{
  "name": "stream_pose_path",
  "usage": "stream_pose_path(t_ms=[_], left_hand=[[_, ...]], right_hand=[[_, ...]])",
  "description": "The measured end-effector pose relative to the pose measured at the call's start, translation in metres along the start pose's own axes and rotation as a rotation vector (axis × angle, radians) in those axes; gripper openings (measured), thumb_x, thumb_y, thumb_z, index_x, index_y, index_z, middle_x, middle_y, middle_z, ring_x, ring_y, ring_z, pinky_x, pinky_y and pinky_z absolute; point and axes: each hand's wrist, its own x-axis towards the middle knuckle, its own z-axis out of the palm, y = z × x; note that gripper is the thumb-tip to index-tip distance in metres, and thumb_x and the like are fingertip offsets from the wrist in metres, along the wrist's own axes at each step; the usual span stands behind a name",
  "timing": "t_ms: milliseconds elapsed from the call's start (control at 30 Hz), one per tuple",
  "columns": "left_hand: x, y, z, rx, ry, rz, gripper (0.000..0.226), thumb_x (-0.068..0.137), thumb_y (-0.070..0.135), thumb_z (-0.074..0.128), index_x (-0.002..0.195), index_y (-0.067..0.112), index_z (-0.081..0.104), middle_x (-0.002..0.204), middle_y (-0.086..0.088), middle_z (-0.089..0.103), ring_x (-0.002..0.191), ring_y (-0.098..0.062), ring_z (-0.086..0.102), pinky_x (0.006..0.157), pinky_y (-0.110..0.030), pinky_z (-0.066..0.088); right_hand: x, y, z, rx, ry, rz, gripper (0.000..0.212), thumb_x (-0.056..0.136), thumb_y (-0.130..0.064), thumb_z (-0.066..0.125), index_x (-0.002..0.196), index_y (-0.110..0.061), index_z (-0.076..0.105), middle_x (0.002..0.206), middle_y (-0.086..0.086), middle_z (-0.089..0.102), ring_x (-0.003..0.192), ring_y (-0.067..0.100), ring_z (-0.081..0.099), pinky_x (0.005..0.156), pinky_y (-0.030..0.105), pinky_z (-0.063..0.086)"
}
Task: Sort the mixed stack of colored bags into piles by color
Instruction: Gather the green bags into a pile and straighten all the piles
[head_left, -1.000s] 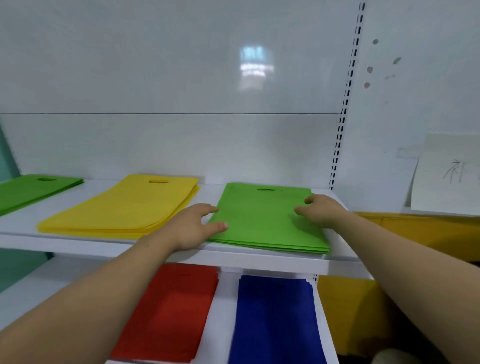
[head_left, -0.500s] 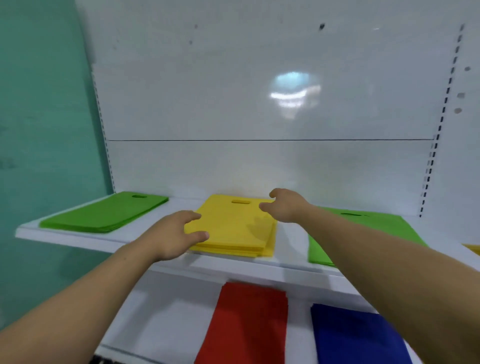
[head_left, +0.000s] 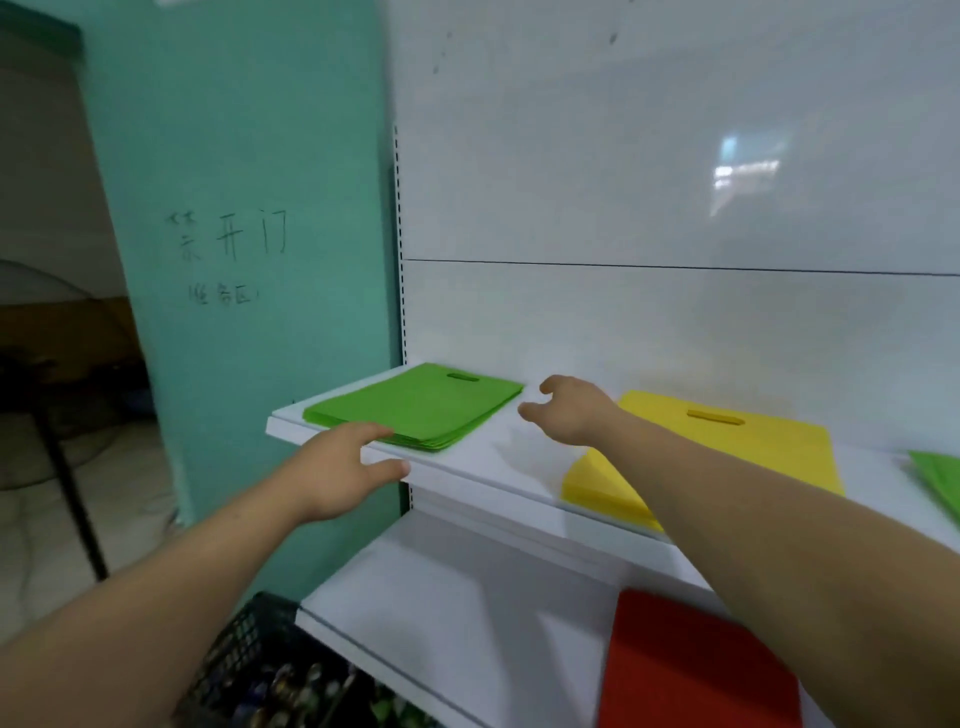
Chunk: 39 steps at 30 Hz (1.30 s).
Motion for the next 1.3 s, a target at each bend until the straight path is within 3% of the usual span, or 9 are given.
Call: stream_pose_path(t_ms=[300, 467, 667, 833, 1000, 1067, 1133, 1200, 1300], left_hand=[[0.101, -0.067, 0.013, -0.006, -0.006, -0.028, 0.061, 0.085, 0.048, 0.062, 0.139, 0.025, 0.045, 0.15, 0.001, 0.038, 0.135, -0.018, 0.037, 0.11, -0.03, 0.029], [0.173, -0.104, 0.017, -0.002, -0.04, -0.03, 0.06, 0.085, 0.046, 0.063, 0.137, 0.023, 0.047, 0.148, 0.0, 0.04, 0.134, -0.019, 0.038, 0.11, -0.032, 0.029], [0.238, -0.152, 0.015, 0.051, -0.142, -0.037, 0.054, 0.085, 0.035, 0.068, 0.135, 0.026, 0.049, 0.149, -0.001, 0.038, 0.13, -0.02, 0.043, 0.104, -0.027, 0.031], [0.27, -0.181, 0.013, -0.04, -0.373, 0.051, 0.052, 0.074, 0.038, 0.077, 0.121, 0.038, 0.055, 0.137, 0.002, 0.046, 0.125, -0.016, 0.043, 0.105, -0.028, 0.031], [0.277, -0.198, 0.032, -0.21, -0.284, 0.198, 0.034, 0.077, 0.035, 0.074, 0.108, 0.035, 0.06, 0.124, 0.003, 0.044, 0.121, -0.015, 0.043, 0.099, -0.022, 0.029], [0.28, -0.202, 0.034, -0.22, -0.292, 0.206, 0.046, 0.07, 0.05, 0.076, 0.111, 0.036, 0.061, 0.129, 0.005, 0.044, 0.123, -0.013, 0.042, 0.104, -0.025, 0.029], [0.283, -0.205, 0.034, -0.208, -0.305, 0.204, 0.076, 0.047, 0.072, 0.061, 0.115, 0.039, 0.059, 0.136, 0.008, 0.043, 0.127, -0.013, 0.041, 0.11, -0.031, 0.029], [0.285, -0.207, 0.035, -0.228, -0.299, 0.196, 0.094, 0.036, 0.078, 0.049, 0.122, 0.039, 0.056, 0.141, 0.009, 0.042, 0.129, -0.015, 0.041, 0.111, -0.036, 0.03], [0.284, -0.21, 0.037, -0.26, -0.303, 0.185, 0.1, 0.039, 0.078, 0.05, 0.13, 0.036, 0.052, 0.144, 0.009, 0.043, 0.128, -0.016, 0.044, 0.109, -0.037, 0.034]], right_hand=[[0.116, -0.028, 0.077, -0.082, -0.071, 0.026, 0.063, 0.096, -0.045, 0.045, 0.141, -0.002, 0.036, 0.146, 0.017, 0.04, 0.132, 0.03, 0.041, 0.101, 0.031, 0.036], [0.175, -0.026, 0.098, -0.109, -0.039, 0.124, 0.058, 0.092, -0.048, 0.048, 0.13, -0.005, 0.045, 0.135, 0.016, 0.051, 0.123, 0.032, 0.049, 0.095, 0.033, 0.042], [0.208, -0.022, 0.111, -0.213, -0.062, 0.198, 0.068, 0.084, -0.069, 0.046, 0.123, -0.013, 0.057, 0.128, 0.011, 0.057, 0.117, 0.03, 0.053, 0.095, 0.033, 0.044], [0.21, -0.034, 0.107, -0.132, -0.048, 0.281, 0.066, 0.083, -0.052, 0.066, 0.128, -0.007, 0.05, 0.131, 0.013, 0.055, 0.118, 0.03, 0.053, 0.093, 0.031, 0.044], [0.203, -0.048, 0.118, -0.028, 0.097, 0.446, 0.073, 0.083, -0.034, 0.071, 0.139, -0.007, 0.033, 0.134, 0.016, 0.051, 0.122, 0.031, 0.05, 0.098, 0.034, 0.043], [0.199, -0.054, 0.127, -0.004, 0.201, 0.465, 0.064, 0.087, -0.02, 0.063, 0.142, -0.01, 0.031, 0.13, 0.017, 0.054, 0.117, 0.032, 0.053, 0.094, 0.034, 0.045], [0.194, -0.058, 0.137, 0.013, 0.296, 0.471, 0.058, 0.09, -0.012, 0.051, 0.144, -0.015, 0.031, 0.125, 0.016, 0.056, 0.112, 0.032, 0.055, 0.088, 0.033, 0.045], [0.189, -0.061, 0.144, 0.012, 0.368, 0.462, 0.053, 0.092, -0.012, 0.047, 0.143, -0.018, 0.034, 0.126, 0.015, 0.057, 0.115, 0.032, 0.053, 0.089, 0.032, 0.042], [0.183, -0.06, 0.147, -0.005, 0.475, 0.355, 0.047, 0.095, -0.014, 0.047, 0.141, -0.019, 0.039, 0.133, 0.013, 0.054, 0.122, 0.03, 0.049, 0.096, 0.032, 0.037]])
